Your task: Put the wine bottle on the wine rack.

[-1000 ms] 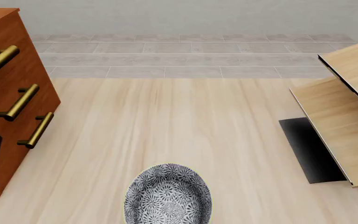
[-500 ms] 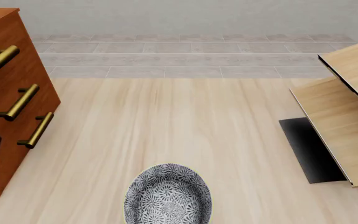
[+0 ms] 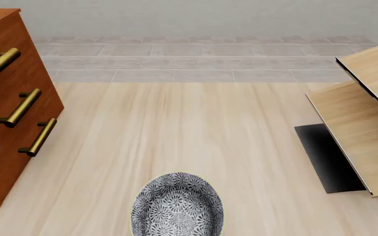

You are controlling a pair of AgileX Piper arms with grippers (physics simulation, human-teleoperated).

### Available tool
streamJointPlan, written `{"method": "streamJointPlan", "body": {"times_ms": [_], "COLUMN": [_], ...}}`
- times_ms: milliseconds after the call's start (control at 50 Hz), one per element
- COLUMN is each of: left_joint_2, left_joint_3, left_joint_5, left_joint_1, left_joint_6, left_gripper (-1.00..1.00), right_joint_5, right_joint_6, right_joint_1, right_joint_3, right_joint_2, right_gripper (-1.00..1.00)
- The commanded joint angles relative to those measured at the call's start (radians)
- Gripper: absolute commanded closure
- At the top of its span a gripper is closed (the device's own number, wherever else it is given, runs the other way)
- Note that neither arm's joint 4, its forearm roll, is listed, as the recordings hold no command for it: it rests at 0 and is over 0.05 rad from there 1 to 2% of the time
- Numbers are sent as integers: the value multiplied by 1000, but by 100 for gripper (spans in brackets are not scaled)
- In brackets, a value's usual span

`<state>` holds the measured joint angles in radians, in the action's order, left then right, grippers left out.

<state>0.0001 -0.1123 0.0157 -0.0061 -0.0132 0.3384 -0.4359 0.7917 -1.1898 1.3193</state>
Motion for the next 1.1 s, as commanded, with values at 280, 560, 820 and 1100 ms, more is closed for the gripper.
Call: {"method": "streamJointPlan", "body": {"times_ms": [280, 560, 820, 1100], "left_joint_2": [0, 0, 0, 0], "left_joint_3": [0, -22, -22, -22], "left_joint_5": [0, 19, 14, 10], "left_joint_1": [3, 1, -1, -5], "left_joint_6": [-2, 0, 0, -5], "left_gripper": [-100, -100, -100, -100], "right_joint_5": [11, 18, 51, 95], "right_joint_6": [-23, -26, -42, -49], "right_joint_1": [-12, -25, -31, -44], "right_joint_3": [47, 44, 23, -6], "right_joint_2": [7, -3, -42, -106], "right_gripper": [-100, -100, -100, -100]}}
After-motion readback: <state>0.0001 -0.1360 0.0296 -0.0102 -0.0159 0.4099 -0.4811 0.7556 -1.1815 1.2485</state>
